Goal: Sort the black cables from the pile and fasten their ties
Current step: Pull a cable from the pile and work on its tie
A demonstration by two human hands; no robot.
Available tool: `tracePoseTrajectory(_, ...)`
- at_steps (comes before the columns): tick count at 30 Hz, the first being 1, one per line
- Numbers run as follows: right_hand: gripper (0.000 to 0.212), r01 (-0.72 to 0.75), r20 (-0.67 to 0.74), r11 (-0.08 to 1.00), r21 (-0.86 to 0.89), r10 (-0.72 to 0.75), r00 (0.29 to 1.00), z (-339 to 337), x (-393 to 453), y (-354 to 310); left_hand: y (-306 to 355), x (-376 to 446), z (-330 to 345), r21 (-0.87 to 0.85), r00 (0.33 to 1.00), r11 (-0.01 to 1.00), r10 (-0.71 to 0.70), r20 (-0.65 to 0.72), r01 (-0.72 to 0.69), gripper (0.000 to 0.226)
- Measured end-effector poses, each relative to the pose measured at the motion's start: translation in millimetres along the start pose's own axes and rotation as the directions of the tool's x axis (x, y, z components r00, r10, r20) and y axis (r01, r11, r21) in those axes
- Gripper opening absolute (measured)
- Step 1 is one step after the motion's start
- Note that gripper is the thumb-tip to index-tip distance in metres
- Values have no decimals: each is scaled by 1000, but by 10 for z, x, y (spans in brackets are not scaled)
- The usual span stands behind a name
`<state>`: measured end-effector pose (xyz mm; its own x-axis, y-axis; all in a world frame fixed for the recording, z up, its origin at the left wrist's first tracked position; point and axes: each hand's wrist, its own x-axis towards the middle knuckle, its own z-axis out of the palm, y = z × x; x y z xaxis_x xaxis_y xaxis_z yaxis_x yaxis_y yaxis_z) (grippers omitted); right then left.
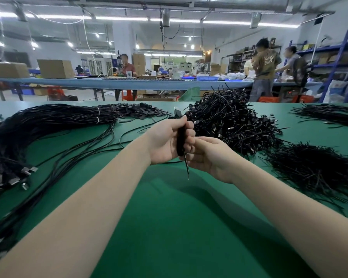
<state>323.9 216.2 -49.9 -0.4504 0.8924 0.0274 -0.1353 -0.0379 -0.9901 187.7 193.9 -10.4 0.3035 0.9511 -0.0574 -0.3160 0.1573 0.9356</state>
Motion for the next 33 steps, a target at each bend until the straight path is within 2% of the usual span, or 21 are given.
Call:
tracePoseTrajectory(3, 14, 18, -45, 998, -52, -20, 999, -19, 17, 52, 27, -10, -51, 89, 995, 995, -33, -97, 41, 38)
tracePoseTrajectory(7, 16, 31, -81, 987, -156, -44, 996, -63, 39, 108, -16, 26, -96, 390, 971, 917, 16, -238, 81, 37)
tracePoseTrajectory(9, 19, 39, -97, 976, -215, -61, 993, -80, 45, 122, -64, 59, -98, 351, 969, 934, 31, -246, 60, 34)
tracePoseTrajectory(11, 23, 41, -105, 970, -241, -68, 992, -88, 52, 120, -104, 77, -89, 233, 976, 972, 16, -219, 36, 31)
tracePoseTrajectory(14, 29, 22, -53, 965, -260, -36, 998, -80, 48, 114, -145, 111, -80, 106, 983, 994, 15, -181, 4, 30)
tracePoseTrajectory(17, 39, -7, 31, 977, -213, 14, 999, -59, 41, 121, -179, 137, -60, 114, 982, 993, 52, -182, -31, 30)
tracePoseTrajectory(21, 37, 28, 92, 951, -307, 1, 996, -13, 16, 122, -199, 159, -69, 254, 964, 966, 113, -239, -50, 32)
tracePoseTrajectory(24, 32, 113, 29, 844, -524, -115, 993, 43, 2, 144, -235, 181, -82, 370, 954, 929, 138, -265, -32, 37)
tracePoseTrajectory(27, 29, 129, 2, 696, -706, -180, 984, 87, 22, 163, -294, 194, -78, 420, 941, 907, 164, -297, -26, 41)
tracePoseTrajectory(29, 27, 106, 7, 486, -867, -202, 979, 89, 56, 201, -351, 214, -64, 451, 933, 892, 184, -308, -27, 43)
tracePoseTrajectory(31, 24, 41, -23, 286, -957, -219, 975, 77, 78, 274, -423, 250, -48, 452, 919, 891, 208, -333, -38, 44)
tracePoseTrajectory(33, 20, -35, -82, 185, -982, -253, 964, 36, 87, 351, -499, 289, -40, 442, 909, 896, 228, -348, -55, 44)
